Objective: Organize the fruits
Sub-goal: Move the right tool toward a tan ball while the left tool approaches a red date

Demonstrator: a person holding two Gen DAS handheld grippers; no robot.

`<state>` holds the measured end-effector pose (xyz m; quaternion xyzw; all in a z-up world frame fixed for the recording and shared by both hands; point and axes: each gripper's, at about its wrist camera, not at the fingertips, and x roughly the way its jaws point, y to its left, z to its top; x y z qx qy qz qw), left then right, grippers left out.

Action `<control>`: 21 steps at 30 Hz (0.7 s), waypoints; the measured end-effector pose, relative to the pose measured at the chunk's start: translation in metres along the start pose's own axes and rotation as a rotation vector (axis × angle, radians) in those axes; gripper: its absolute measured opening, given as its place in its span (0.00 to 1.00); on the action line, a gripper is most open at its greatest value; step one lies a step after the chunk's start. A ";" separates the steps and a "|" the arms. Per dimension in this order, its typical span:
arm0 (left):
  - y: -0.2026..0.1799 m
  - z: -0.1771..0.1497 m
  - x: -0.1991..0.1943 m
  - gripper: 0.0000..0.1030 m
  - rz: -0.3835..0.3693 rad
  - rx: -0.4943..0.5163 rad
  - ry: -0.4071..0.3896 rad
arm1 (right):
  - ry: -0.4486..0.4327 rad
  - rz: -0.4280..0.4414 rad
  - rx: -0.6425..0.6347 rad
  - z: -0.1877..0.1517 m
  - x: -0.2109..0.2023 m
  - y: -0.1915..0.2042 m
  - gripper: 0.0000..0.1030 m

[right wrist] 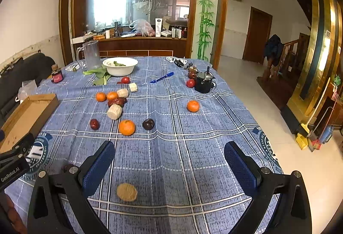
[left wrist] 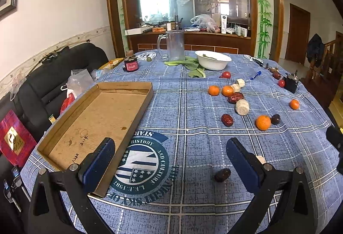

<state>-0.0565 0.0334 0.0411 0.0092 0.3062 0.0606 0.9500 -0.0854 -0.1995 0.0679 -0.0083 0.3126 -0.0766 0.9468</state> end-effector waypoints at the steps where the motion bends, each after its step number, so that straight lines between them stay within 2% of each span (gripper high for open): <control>1: 0.000 0.000 -0.002 1.00 -0.005 0.001 -0.004 | 0.000 -0.004 -0.004 0.000 -0.001 0.001 1.00; 5: 0.000 -0.003 -0.006 1.00 -0.014 -0.004 -0.001 | -0.004 -0.012 -0.009 -0.001 -0.005 0.001 1.00; 14: -0.009 0.004 -0.008 1.00 0.031 0.084 0.019 | -0.005 -0.018 -0.029 -0.004 -0.007 0.003 1.00; 21: -0.017 0.006 -0.013 1.00 0.001 0.103 -0.013 | -0.005 -0.025 -0.035 -0.004 -0.006 0.002 1.00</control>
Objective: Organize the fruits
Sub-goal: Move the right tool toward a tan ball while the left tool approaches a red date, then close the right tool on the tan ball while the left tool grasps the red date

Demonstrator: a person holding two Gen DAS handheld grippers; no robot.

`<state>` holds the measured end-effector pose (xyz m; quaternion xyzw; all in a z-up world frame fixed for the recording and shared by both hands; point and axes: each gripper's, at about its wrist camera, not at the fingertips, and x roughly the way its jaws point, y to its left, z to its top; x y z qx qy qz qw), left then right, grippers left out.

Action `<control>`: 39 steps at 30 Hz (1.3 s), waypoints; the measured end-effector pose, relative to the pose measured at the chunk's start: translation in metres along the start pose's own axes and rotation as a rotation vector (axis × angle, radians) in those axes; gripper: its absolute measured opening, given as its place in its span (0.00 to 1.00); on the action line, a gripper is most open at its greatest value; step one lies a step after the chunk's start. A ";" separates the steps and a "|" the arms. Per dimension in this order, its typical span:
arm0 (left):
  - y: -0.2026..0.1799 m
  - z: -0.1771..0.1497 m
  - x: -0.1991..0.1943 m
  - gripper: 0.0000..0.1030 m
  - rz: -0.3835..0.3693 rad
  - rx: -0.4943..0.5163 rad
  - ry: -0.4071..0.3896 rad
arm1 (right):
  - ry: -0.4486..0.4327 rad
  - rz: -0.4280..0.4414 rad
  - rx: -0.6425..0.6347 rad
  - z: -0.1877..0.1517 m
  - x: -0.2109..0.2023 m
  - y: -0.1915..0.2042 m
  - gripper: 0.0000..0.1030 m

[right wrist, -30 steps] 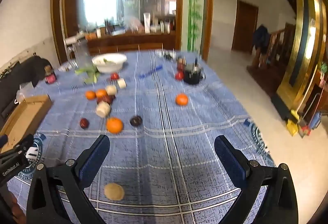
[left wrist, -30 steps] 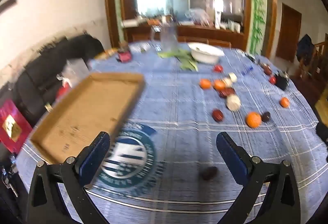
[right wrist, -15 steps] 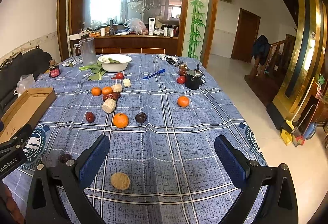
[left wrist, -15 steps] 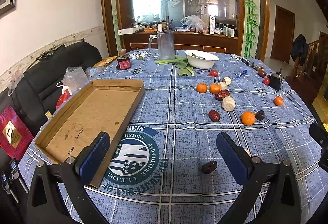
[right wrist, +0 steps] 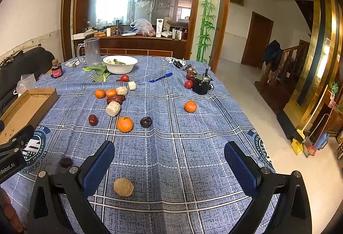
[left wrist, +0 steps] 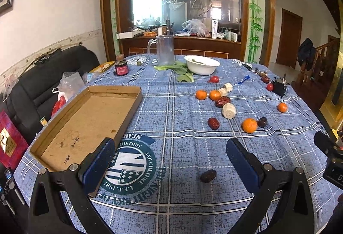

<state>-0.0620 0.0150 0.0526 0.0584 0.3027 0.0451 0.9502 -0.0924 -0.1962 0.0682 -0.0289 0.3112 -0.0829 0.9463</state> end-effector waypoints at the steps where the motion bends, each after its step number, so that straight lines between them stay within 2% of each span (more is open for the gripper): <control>1: -0.001 0.000 0.000 1.00 -0.003 0.002 -0.004 | 0.000 -0.001 0.001 0.000 0.000 0.000 1.00; 11: -0.009 -0.002 0.004 1.00 -0.040 -0.010 -0.019 | 0.004 -0.019 0.011 -0.003 -0.001 -0.010 1.00; 28: -0.014 -0.008 0.012 1.00 -0.050 -0.016 -0.005 | 0.015 -0.014 0.002 -0.004 0.002 -0.010 1.00; 35: 0.000 -0.008 0.022 1.00 0.006 -0.018 0.017 | 0.058 0.030 -0.024 -0.006 0.011 -0.005 1.00; 39: 0.021 -0.008 0.028 1.00 0.041 -0.065 0.033 | 0.108 0.072 -0.055 -0.015 0.020 0.003 1.00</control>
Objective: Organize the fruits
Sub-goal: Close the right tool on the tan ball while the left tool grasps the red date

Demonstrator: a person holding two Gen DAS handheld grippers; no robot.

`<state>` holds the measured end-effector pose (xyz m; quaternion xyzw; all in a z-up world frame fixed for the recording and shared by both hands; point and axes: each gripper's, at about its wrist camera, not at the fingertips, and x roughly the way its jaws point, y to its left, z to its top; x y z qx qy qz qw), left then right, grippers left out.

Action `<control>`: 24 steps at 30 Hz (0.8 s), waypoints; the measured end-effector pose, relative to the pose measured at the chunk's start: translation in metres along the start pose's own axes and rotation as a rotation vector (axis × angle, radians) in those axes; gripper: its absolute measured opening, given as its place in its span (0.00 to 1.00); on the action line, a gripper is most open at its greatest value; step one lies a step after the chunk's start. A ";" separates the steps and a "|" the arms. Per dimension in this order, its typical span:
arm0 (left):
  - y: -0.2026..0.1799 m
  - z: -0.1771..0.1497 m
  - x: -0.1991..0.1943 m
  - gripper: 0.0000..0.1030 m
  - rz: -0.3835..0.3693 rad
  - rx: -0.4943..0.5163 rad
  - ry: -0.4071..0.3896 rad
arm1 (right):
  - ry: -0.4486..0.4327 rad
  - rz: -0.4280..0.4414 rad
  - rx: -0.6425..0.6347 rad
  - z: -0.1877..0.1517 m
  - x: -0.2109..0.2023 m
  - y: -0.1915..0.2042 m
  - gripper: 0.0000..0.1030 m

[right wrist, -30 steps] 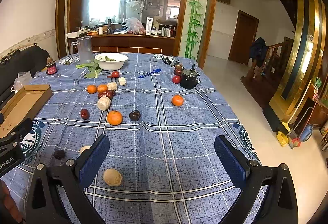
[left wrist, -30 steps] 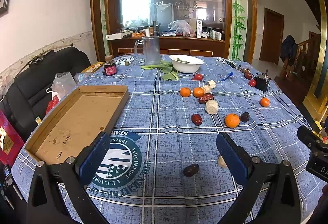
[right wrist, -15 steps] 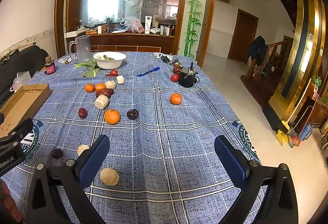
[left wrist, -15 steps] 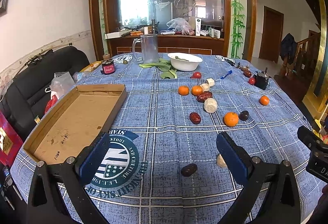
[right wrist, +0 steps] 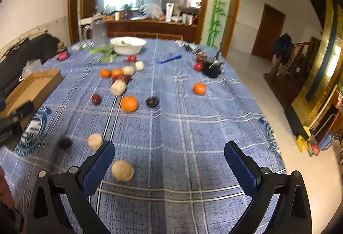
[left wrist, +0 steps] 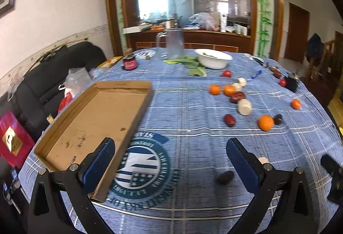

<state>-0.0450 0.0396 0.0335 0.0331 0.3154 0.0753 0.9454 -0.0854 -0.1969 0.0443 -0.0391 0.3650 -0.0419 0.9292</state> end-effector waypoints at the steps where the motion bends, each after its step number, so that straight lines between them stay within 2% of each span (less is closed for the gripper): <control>1: 0.003 0.000 0.001 1.00 0.005 -0.008 0.007 | 0.008 0.007 -0.011 -0.002 0.002 0.002 1.00; 6: 0.019 -0.006 0.005 1.00 0.031 -0.032 0.033 | 0.037 0.065 -0.071 -0.009 0.007 0.017 1.00; 10: 0.025 -0.009 0.007 1.00 0.032 -0.041 0.049 | 0.097 0.137 -0.099 -0.016 0.019 0.030 0.99; 13: 0.026 -0.011 0.009 1.00 0.022 -0.035 0.066 | 0.153 0.181 -0.103 -0.021 0.032 0.037 0.93; 17: 0.023 -0.013 0.012 1.00 -0.013 -0.018 0.091 | 0.246 0.214 -0.082 -0.027 0.053 0.039 0.77; 19: 0.019 -0.013 0.013 1.00 -0.044 -0.003 0.112 | 0.270 0.226 -0.068 -0.029 0.059 0.037 0.60; 20: 0.017 -0.014 0.014 1.00 -0.058 0.003 0.120 | 0.282 0.232 -0.069 -0.030 0.062 0.037 0.44; 22: 0.008 -0.015 0.016 1.00 -0.101 0.030 0.151 | 0.281 0.244 -0.073 -0.030 0.063 0.036 0.36; 24: -0.004 -0.017 0.017 1.00 -0.139 0.068 0.178 | 0.266 0.246 -0.073 -0.029 0.061 0.034 0.35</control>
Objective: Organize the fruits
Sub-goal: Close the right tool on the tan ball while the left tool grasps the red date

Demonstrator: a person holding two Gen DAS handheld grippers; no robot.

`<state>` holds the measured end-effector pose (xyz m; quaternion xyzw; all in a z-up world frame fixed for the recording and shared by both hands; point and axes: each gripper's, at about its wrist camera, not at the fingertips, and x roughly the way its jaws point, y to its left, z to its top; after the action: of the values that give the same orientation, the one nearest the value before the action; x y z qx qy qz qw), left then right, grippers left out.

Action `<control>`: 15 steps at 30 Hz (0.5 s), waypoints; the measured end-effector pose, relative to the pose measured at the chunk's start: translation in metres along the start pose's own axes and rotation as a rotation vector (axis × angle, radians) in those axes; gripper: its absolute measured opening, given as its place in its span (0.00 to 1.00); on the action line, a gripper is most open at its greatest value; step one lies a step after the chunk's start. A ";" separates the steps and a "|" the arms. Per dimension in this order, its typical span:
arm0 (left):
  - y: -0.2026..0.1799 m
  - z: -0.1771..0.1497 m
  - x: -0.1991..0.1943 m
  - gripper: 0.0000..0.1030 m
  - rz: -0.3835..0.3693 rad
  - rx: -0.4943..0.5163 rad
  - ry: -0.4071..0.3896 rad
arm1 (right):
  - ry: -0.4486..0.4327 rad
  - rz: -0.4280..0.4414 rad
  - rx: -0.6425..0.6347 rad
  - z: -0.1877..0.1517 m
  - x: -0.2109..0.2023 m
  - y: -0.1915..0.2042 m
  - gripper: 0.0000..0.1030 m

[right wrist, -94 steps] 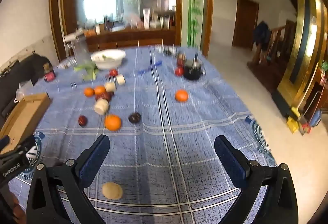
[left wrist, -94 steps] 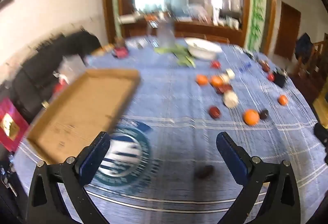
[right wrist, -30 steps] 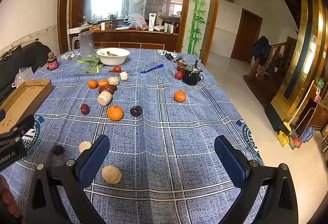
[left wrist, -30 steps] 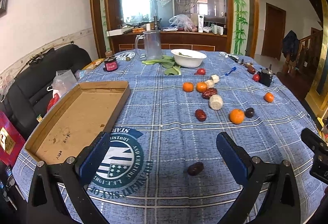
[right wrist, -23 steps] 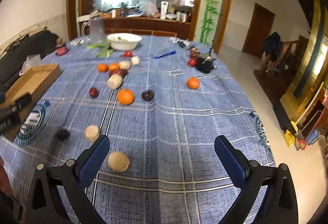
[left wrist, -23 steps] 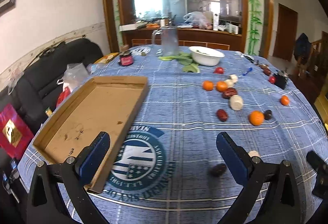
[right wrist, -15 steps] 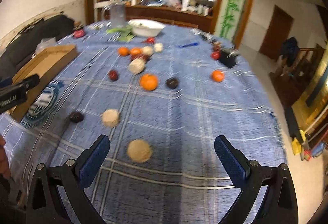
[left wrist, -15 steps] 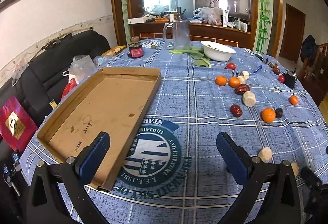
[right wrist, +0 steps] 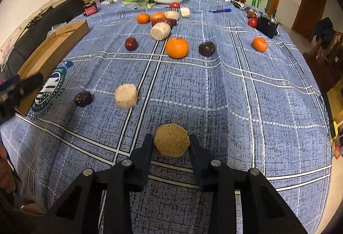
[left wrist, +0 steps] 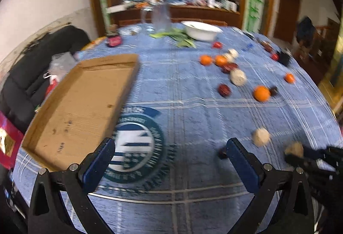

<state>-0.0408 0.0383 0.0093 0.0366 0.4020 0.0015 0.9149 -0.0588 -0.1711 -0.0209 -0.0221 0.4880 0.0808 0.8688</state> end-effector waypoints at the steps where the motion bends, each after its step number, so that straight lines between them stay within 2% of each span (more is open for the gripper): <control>1: -0.006 0.000 0.002 1.00 -0.010 0.015 0.009 | -0.011 -0.006 0.001 0.001 -0.002 -0.002 0.35; 8: -0.048 0.000 0.022 1.00 -0.080 0.140 0.104 | -0.036 -0.034 0.023 0.002 -0.009 -0.020 0.35; 11: -0.054 0.001 0.037 1.00 -0.082 0.144 0.165 | -0.043 -0.035 0.015 0.002 -0.011 -0.023 0.35; 15: -0.050 0.004 0.050 0.98 -0.084 0.107 0.203 | -0.061 -0.040 -0.003 0.000 -0.014 -0.025 0.35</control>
<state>-0.0055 -0.0099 -0.0284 0.0684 0.4934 -0.0545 0.8654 -0.0620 -0.1976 -0.0097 -0.0305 0.4604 0.0649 0.8848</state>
